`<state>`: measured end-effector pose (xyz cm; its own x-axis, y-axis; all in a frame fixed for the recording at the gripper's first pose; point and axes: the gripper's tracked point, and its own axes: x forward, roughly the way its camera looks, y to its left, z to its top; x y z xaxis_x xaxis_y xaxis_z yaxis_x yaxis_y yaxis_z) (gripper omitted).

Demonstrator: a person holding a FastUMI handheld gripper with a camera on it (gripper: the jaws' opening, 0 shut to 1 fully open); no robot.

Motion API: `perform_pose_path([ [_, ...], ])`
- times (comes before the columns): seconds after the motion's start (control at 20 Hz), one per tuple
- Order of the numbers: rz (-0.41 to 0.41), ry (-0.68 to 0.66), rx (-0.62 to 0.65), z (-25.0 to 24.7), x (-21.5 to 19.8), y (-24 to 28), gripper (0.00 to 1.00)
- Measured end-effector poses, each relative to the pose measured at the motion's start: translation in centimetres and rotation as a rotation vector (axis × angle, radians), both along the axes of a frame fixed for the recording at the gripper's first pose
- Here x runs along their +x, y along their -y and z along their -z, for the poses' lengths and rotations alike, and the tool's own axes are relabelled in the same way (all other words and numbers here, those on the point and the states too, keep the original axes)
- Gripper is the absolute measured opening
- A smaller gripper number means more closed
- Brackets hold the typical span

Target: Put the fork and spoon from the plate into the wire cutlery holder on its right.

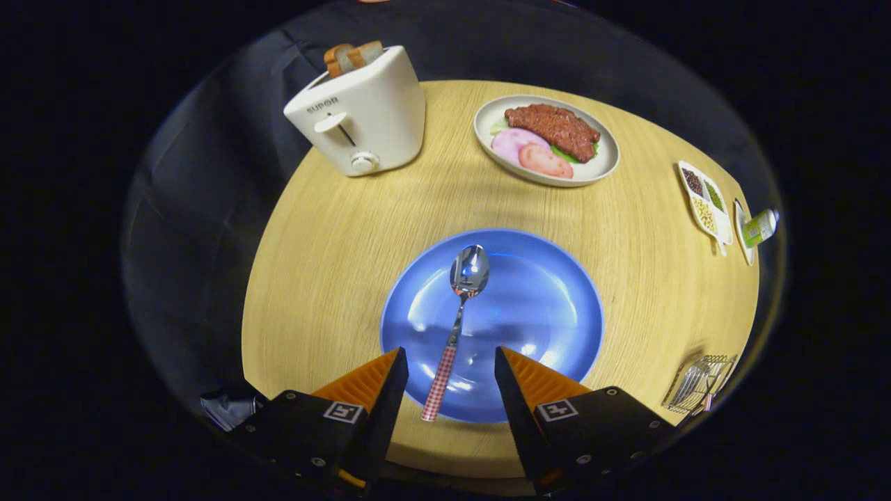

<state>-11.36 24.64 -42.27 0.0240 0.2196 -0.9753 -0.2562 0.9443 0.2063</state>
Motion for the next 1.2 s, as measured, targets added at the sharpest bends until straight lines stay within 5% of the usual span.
perform_pose_path([
  [0.35,0.006,-0.102,-0.080,3.6,-0.4,-0.7,0.48],
  [0.6,0.015,-0.113,-0.133,4.7,-0.5,-0.7,0.15],
  [1.2,0.072,0.011,-0.092,-0.1,0.6,3.6,0.06],
])
